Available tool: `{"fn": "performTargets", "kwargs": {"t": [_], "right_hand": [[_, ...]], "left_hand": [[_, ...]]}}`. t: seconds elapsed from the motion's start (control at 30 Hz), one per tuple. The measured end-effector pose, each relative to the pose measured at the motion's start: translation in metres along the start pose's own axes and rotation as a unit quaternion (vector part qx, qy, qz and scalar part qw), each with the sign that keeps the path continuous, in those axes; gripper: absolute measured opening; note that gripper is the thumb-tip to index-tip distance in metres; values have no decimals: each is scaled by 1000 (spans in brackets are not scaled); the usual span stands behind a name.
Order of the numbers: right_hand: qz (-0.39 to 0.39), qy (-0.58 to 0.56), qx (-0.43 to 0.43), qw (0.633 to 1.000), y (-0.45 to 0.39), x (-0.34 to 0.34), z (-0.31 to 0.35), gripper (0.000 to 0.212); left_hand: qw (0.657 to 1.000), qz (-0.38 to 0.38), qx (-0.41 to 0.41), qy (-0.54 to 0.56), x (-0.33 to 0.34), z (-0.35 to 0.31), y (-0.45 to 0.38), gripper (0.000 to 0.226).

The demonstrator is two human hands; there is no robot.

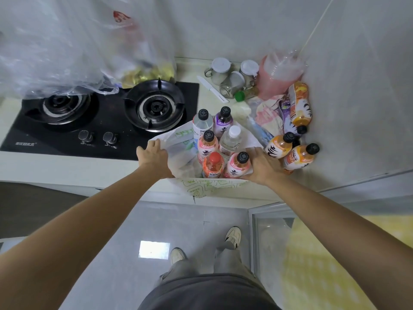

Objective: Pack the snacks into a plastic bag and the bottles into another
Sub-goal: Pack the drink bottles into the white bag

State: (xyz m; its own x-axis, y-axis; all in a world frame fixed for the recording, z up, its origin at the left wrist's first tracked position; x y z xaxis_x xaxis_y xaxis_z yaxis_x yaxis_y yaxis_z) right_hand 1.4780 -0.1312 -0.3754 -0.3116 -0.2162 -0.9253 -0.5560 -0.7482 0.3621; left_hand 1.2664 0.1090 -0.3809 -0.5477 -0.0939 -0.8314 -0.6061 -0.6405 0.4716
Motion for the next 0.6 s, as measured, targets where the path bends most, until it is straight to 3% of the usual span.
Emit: {"fn": "performTargets", "kwargs": {"t": [0.13, 0.33, 0.6], "right_hand": [[6, -5, -18, 1000, 5, -7, 5, 84], [-17, 11, -36, 999, 23, -27, 17, 68], [-83, -3, -9, 997, 56, -65, 14, 50]], "left_hand": [[999, -43, 28, 9, -11, 0, 5, 74], [973, -192, 114, 52, -52, -10, 32, 56], [927, -274, 194, 169, -129, -43, 66, 36]]}}
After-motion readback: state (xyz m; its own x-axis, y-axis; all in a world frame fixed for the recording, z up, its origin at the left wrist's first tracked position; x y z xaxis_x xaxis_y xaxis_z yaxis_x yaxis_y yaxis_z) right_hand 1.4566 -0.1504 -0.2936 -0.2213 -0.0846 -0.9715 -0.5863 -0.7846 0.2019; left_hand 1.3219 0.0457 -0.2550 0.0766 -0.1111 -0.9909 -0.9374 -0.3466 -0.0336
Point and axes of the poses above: each hand's wrist, its own y-axis away from the middle knuckle, its own x-axis out of the palm, z = x × y, the point moved 10 cm from there along -y, towards the middle knuckle, and after that the axes turned 3 degrees about y, right-handed, at the moved point
